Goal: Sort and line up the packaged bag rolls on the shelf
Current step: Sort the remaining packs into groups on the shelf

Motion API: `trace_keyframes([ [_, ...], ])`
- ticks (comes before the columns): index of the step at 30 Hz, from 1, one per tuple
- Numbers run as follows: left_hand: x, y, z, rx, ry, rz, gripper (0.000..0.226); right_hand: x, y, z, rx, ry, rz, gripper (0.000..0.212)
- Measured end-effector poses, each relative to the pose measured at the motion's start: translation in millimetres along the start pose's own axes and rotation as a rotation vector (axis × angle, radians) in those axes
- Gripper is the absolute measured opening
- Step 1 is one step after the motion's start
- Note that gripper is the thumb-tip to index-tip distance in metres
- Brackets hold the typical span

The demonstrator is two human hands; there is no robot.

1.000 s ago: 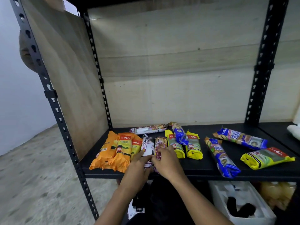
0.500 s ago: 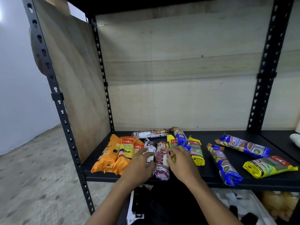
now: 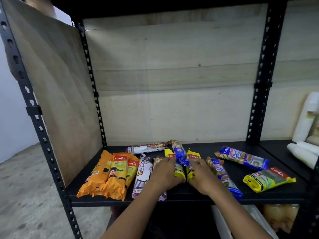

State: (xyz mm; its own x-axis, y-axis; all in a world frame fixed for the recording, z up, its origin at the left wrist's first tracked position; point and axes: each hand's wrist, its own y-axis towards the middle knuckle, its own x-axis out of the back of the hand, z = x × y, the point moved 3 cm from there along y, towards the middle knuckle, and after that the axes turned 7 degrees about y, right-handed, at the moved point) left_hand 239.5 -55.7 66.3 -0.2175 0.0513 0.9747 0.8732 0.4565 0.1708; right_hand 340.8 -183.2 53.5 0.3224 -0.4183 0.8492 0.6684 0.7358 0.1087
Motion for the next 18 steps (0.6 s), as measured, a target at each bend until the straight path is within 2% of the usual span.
trace_keyframes([
  [3,-11,6,-5,-0.002,0.114,0.033,0.092,0,3,0,0.000,-0.056,-0.034,0.070],
  [6,-15,10,-3,0.014,0.133,-0.004,0.078,5,6,-2,-0.010,-0.136,-0.073,0.060],
  [12,-13,12,-5,0.040,-0.006,-0.109,0.050,13,10,-6,-0.023,-0.113,-0.148,0.043],
  [18,-8,8,-1,0.065,-0.144,-0.299,0.042,47,12,-20,-0.022,0.046,-0.299,0.038],
])
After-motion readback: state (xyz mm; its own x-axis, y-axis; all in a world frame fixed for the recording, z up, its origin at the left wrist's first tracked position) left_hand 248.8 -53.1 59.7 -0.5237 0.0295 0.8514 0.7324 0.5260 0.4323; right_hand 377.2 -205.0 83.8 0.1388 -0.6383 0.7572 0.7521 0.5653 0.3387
